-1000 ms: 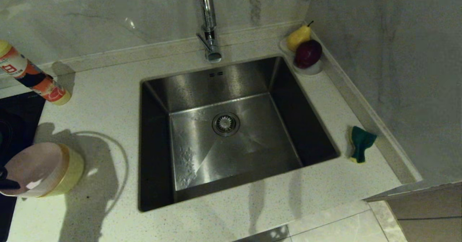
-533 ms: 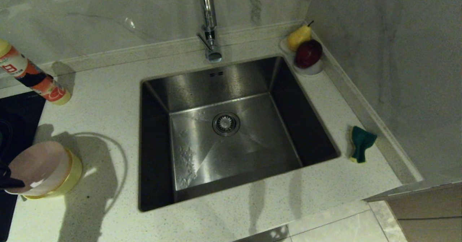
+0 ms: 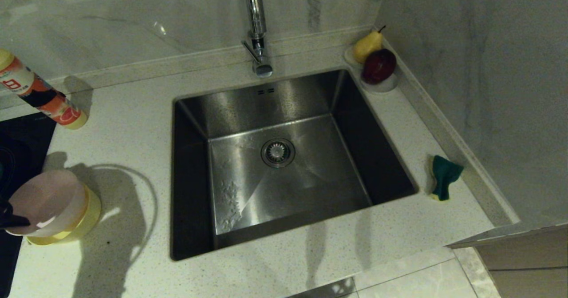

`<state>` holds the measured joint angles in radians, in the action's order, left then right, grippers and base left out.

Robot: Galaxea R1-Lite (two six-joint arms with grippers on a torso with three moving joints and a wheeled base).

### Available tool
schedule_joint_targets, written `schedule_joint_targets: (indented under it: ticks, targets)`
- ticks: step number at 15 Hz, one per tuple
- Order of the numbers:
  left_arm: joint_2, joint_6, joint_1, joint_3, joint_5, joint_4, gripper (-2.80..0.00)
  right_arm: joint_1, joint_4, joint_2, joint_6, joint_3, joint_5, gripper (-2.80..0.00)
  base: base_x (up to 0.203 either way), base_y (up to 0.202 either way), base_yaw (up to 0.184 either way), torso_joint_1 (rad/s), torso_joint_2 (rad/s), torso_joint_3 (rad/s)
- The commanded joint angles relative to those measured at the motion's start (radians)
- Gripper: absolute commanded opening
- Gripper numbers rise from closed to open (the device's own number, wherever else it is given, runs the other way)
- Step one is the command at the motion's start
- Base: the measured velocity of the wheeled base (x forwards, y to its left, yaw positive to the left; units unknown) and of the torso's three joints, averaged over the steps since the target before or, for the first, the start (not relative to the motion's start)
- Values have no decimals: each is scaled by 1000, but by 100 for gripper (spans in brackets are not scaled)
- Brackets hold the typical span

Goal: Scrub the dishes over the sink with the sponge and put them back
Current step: Place the bowl on the bowl

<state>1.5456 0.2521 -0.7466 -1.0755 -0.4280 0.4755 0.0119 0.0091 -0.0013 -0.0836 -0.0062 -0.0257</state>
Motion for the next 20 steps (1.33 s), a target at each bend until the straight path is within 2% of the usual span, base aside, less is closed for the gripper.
schedule_joint_targets:
  ticks: [1,7,10,12,13,16,20]
  targets:
    - [11,3,0,0,19,-2,0,0,0,-2,-1,0,0,-280,0,0,0,0,0,0]
    - [-31,19,0,-22,13,7,0,0,0,-2,-1,0,0,-280,0,0,0,0,0,0]
    - [-123,87,0,-86,13,11,0,0,0,-2,-1,0,0,-280,0,0,0,0,0,0]
    - [-171,103,0,-127,18,19,0,0,0,-2,-1,0,0,-280,0,0,0,0,0,0]
    - [-183,111,-1,-148,26,22,-280,0,0,-2,-1,0,0,-280,0,0,0,0,0,0]
    - [-163,125,-5,-187,136,46,-280,0,0,-3,-1,0,0,-280,0,0,0,0,0,0]
    - [-90,195,-18,-242,167,36,-280,0,0,-3,-1,0,0,-280,0,0,0,0,0,0]
